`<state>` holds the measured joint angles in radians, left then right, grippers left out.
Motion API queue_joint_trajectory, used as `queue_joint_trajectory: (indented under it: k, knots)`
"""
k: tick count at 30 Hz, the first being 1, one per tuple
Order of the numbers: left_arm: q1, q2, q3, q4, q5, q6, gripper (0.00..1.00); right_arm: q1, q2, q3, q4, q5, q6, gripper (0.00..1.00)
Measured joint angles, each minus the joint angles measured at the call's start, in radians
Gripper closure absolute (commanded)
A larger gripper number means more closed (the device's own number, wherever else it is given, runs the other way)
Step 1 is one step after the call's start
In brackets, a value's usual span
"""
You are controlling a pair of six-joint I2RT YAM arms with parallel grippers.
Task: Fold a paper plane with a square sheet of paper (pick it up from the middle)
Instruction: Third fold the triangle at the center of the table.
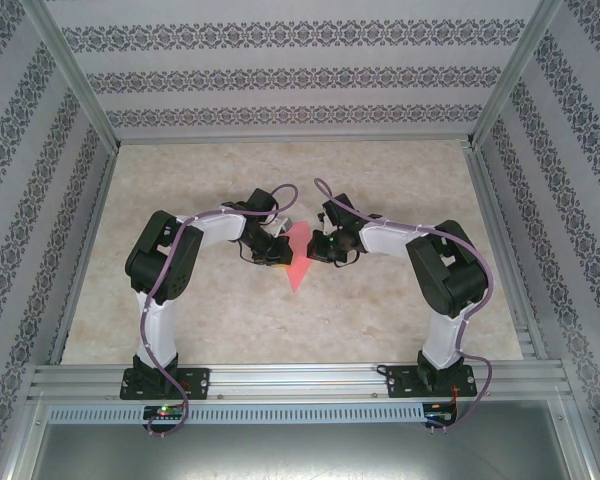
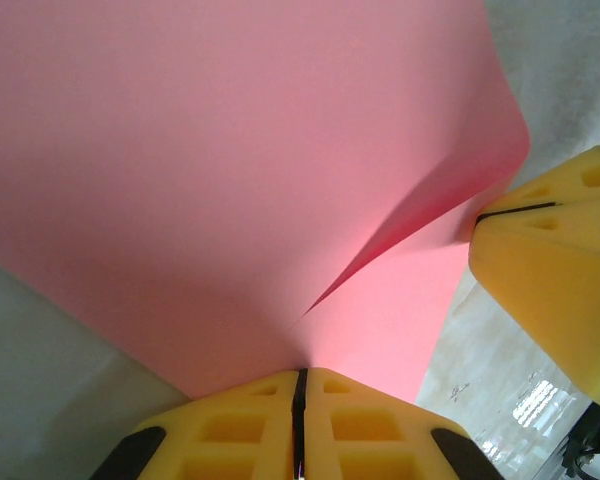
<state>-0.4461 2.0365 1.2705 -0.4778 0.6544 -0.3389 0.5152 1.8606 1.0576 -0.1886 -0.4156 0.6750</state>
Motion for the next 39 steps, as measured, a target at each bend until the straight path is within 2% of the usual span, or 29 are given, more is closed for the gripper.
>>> queue_joint_trajectory:
  k: [12, 30, 39]
  knots:
    - [0.000, 0.000, 0.000, 0.000, 0.000, 0.001, 0.89, -0.016, 0.046, 0.014, 0.020, -0.016, -0.010, 0.96]
    - [0.000, 0.000, 0.002, 0.005, 0.000, 0.008, 0.89, -0.119, 0.034, 0.006, 0.006, -0.019, -0.056, 0.94]
    - [0.000, -0.001, 0.003, 0.006, 0.004, 0.008, 0.87, -0.138, -0.051, -0.008, -0.010, -0.044, -0.073, 0.78]
